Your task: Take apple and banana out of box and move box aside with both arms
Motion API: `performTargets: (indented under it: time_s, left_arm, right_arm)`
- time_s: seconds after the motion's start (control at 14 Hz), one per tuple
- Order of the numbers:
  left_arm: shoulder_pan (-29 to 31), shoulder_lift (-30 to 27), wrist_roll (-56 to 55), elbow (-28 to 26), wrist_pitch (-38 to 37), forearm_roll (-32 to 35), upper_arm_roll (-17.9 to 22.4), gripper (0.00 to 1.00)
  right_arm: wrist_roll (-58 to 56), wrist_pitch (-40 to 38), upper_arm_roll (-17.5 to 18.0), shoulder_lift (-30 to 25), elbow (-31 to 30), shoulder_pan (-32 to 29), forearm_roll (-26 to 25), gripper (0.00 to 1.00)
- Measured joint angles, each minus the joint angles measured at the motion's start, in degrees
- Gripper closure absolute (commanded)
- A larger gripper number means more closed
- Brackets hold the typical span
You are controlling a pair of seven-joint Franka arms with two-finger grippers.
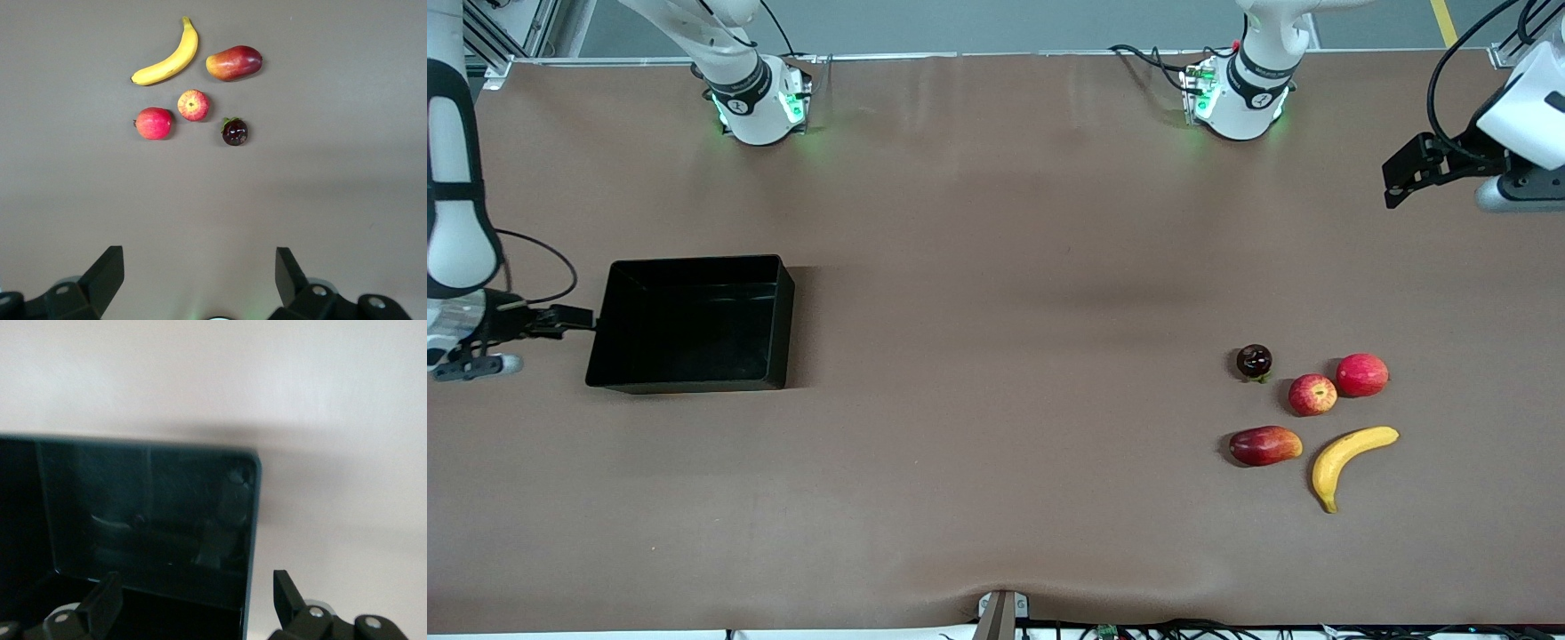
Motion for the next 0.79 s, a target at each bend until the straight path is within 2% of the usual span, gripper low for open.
performTargets:
  time_s: [0.21, 0.36, 0.57, 0.79]
  left_arm:
    - [-1.6, -2.5, 0.1, -4.0, 2.8, -1.6, 3.0, 0.00]
    - [-1.6, -3.1, 0.1, -4.6, 2.9, -2.8, 3.7, 0.00]
    - [-2.2, -3.3, -0.2, -5.0, 2.9, -2.9, 3.8, 0.00]
    - [-2.2, -3.3, -0.4, -5.2, 2.6, -2.9, 3.8, 0.00]
  right_arm:
    - [0.1, -6.0, 0.0, -0.3, 10.5, 3.5, -1.1, 0.00]
    - [0.1, -7.1, 0.0, -0.4, 15.6, 4.7, -4.8, 0.00]
    - [0.6, -8.0, 0.0, -0.6, 19.3, 7.2, -6.5, 0.00]
    - [6.8, -13.7, 0.0, -2.0, 20.2, 8.1, -6.5, 0.00]
